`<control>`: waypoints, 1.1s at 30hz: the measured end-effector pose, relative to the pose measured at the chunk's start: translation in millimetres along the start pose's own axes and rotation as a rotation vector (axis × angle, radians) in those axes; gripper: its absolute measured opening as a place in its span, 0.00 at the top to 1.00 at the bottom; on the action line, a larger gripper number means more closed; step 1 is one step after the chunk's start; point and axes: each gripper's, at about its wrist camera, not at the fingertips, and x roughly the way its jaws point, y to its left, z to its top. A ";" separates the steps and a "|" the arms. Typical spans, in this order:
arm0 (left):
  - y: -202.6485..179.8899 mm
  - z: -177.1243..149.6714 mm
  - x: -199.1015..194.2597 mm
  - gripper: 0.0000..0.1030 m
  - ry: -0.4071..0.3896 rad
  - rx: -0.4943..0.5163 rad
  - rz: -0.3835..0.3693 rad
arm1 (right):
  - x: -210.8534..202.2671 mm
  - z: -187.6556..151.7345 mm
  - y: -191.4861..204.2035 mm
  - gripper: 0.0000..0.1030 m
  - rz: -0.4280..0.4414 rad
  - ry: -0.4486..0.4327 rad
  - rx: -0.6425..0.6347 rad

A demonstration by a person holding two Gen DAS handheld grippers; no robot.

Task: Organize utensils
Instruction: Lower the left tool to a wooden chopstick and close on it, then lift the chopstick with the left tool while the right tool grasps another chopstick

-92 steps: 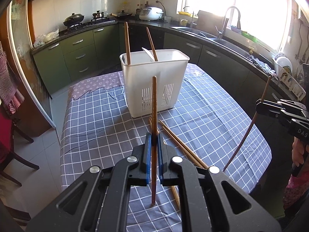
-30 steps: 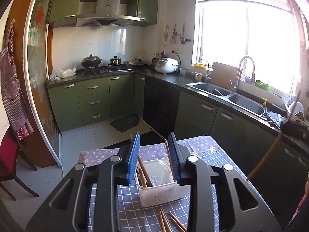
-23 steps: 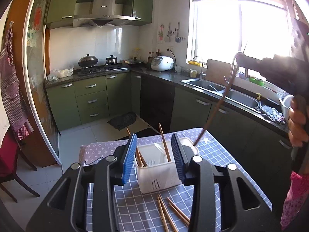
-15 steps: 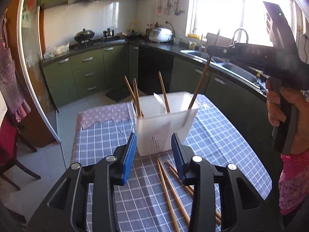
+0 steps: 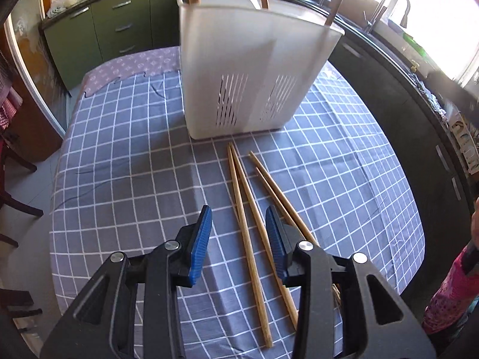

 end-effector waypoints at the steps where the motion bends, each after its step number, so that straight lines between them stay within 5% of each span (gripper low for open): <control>1: -2.4 -1.3 4.4 0.65 0.009 0.004 0.004 | 8.3 -15.7 -4.4 0.76 -0.012 0.031 0.008; 9: -13.1 -2.8 34.0 0.65 0.084 0.029 0.061 | 50.6 -89.9 -39.3 0.76 -0.012 0.181 0.129; 13: -14.3 -1.3 46.3 0.69 0.111 0.021 0.076 | 47.6 -92.5 -41.9 0.76 0.005 0.173 0.140; 17: -15.3 0.0 55.7 0.78 0.128 0.015 0.088 | 40.9 -90.5 -45.3 0.64 0.018 0.158 0.145; 25: -24.1 7.2 63.8 0.79 0.126 0.037 0.125 | 42.7 -90.7 -43.8 0.64 0.032 0.170 0.155; 28: -27.2 7.2 65.1 0.92 0.119 0.058 0.138 | 44.5 -91.7 -43.7 0.64 0.037 0.178 0.159; 33: -16.8 6.2 62.6 0.93 0.124 0.027 0.108 | 45.0 -93.2 -45.2 0.64 0.038 0.189 0.164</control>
